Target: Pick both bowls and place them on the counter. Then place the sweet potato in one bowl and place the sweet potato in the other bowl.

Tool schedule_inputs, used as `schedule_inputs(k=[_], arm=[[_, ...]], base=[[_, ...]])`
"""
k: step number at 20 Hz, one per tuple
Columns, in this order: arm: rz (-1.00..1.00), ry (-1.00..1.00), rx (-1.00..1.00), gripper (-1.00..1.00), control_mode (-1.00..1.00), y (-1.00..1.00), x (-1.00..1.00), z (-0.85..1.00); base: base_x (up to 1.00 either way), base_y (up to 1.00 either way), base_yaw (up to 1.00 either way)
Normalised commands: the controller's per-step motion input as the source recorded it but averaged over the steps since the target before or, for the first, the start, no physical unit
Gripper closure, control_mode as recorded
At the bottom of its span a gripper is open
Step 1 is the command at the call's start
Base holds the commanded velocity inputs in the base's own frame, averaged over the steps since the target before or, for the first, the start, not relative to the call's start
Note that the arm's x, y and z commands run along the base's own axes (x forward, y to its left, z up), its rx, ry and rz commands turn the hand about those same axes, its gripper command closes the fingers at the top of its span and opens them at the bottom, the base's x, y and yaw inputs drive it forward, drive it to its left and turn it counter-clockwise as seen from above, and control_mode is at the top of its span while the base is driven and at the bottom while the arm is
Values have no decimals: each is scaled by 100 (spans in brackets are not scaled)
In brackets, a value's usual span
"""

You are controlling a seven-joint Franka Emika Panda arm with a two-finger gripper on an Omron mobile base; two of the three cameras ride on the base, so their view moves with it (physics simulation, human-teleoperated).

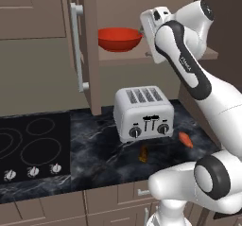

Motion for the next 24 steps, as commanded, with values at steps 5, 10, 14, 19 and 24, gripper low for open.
schedule_inputs(k=[5, 10, 14, 19, 24], arm=[[6, -5, 0, -100, -100, 13, 26, -4], [3, -3, 0, -100, -100, 16, 20, -1], [0, 0, 0, -100, -100, 8, 16, -2], [0, 0, 0, -100, -100, 1, 19, -2], [0, 0, 0, -100, -100, 4, 29, -6]], base=[[0, 0, 0], [0, 0, 0], [0, 0, 0], [0, 0, 0], [0, 0, 0]])
